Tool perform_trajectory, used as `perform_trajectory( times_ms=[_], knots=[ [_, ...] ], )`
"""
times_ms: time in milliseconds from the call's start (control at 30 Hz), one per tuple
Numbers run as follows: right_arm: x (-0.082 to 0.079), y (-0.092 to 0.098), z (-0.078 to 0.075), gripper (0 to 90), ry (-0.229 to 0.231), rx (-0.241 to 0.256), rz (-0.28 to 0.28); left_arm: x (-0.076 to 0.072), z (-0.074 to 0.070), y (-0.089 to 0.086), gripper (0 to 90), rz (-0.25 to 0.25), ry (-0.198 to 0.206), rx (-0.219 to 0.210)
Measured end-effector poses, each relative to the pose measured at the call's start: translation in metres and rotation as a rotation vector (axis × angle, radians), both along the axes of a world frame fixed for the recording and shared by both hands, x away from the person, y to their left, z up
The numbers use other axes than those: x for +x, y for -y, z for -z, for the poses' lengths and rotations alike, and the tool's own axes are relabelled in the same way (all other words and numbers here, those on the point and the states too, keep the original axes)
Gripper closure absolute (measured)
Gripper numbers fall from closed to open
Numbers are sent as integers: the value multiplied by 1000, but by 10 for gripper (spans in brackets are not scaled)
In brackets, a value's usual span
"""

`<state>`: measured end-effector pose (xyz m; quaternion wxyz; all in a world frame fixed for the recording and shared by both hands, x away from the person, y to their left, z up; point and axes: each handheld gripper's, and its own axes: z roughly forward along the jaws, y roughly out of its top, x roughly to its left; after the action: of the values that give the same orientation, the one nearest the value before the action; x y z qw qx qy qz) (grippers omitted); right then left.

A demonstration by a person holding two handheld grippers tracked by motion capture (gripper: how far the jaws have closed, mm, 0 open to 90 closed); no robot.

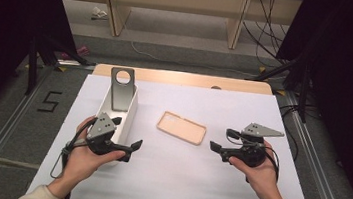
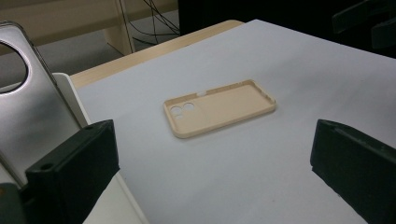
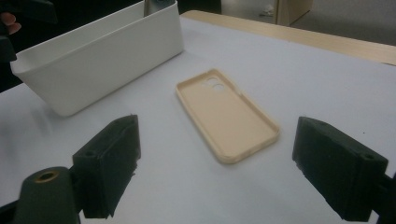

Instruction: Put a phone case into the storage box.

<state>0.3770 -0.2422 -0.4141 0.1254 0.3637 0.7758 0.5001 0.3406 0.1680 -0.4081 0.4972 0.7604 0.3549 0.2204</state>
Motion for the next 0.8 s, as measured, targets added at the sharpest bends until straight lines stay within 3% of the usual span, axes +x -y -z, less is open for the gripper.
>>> perform_trajectory(
  times_ms=[300,433,567,633,800],
  knots=[
    [2,1,-1,161,4,2,11,-1,1,3,6,9,-3,1],
    [11,-2,1,169,2,-25,13,-1,1,4,6,13,-4,-4],
    [25,-5,3,269,-8,-50,25,-2,3,8,9,26,-9,-1],
    [31,-8,4,313,-9,-87,34,-2,4,9,11,28,-11,1],
    [47,-13,7,506,-13,-146,51,-3,5,11,15,29,-13,10]
  ],
)
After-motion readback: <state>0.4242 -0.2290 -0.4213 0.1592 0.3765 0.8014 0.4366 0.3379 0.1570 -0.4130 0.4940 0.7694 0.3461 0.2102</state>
